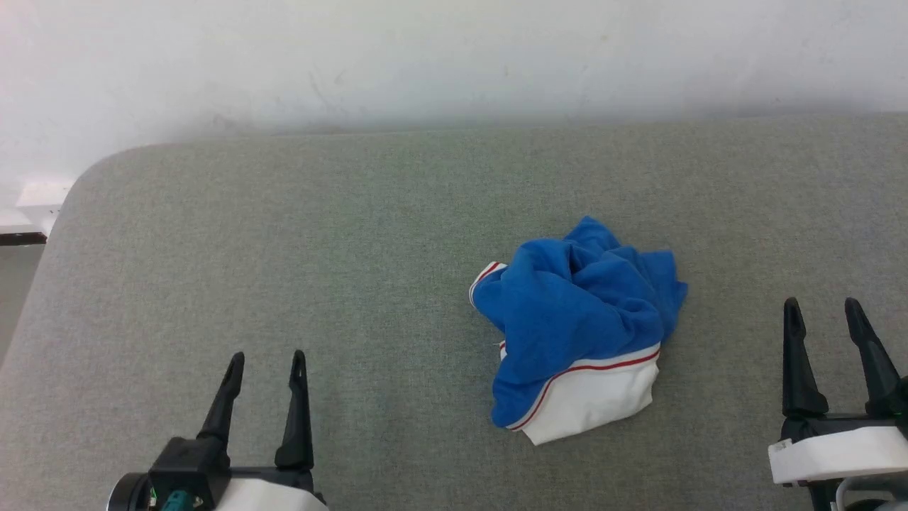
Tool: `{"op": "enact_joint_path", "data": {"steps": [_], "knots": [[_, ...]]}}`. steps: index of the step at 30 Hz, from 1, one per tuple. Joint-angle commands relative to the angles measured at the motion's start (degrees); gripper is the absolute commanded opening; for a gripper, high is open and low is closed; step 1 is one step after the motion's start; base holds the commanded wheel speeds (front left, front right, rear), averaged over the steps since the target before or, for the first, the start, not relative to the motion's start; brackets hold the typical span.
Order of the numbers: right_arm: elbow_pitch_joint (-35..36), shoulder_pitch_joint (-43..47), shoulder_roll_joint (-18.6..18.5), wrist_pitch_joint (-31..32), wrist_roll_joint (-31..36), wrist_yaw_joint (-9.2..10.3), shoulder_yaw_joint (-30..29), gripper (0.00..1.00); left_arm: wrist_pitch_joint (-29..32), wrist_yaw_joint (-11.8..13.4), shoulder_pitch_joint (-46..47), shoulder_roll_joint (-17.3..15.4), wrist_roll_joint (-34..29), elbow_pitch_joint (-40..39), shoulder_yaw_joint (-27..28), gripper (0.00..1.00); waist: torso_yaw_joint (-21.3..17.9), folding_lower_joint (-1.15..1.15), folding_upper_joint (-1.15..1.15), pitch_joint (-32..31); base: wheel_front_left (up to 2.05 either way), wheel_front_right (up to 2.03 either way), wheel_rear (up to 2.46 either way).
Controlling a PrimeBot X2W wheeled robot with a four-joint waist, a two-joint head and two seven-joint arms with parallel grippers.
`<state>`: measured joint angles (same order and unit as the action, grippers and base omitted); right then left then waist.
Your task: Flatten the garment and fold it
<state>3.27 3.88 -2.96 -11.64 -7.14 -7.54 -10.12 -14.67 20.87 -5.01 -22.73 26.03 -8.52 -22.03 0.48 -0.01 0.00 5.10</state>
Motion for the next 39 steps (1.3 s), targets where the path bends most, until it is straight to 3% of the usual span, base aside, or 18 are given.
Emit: {"op": "enact_joint_path", "data": {"steps": [1, 9, 17, 26, 34, 39], "knots": [[-0.03, 0.32, 0.08, 0.14, -0.43, 0.05, 0.14, 1.0, -0.3, -0.04, -0.64, 0.43, -0.99, -0.54, 0.56, 1.0, 0.16, 0.01, 0.0, -0.06, 0.0, 0.0, 0.0], [0.53, -3.53, 0.08, 4.58, -1.12, 0.05, 0.9, 1.0, -0.32, -3.12, -2.16, 2.93, -4.58, -0.74, 3.31, 1.0, 0.93, 0.01, 0.0, 0.39, 0.0, 0.0, 0.0], [0.06, -13.95, -0.94, 19.17, -0.2, 0.05, 1.95, 1.0, -0.32, -6.09, -1.41, 5.04, -5.63, 0.58, 3.58, 1.0, 2.2, 0.01, 0.0, 2.42, 0.0, 0.0, 0.0], [-11.14, -22.92, -7.61, 39.18, 0.53, 0.05, 4.34, 1.0, -0.32, -8.3, 0.45, 6.01, -6.71, 1.78, 3.65, 1.0, 4.97, 0.01, 0.0, 5.83, 0.0, 0.0, 0.0], [-21.75, -25.52, -9.18, 48.67, 1.26, 0.05, 7.34, 1.0, -0.32, -9.81, 1.94, 6.86, -7.61, 2.71, 3.38, 1.0, 7.4, 0.01, 0.0, 7.5, 0.0, 0.0, 0.0], [-26.02, -25.27, -8.38, 49.94, 1.91, 0.05, 7.15, 1.0, -0.32, -10.53, 2.6, 7.51, -7.55, 3.64, 3.41, 1.0, 8.61, 0.01, 0.0, 7.88, 0.0, 0.0, 0.0]]}}
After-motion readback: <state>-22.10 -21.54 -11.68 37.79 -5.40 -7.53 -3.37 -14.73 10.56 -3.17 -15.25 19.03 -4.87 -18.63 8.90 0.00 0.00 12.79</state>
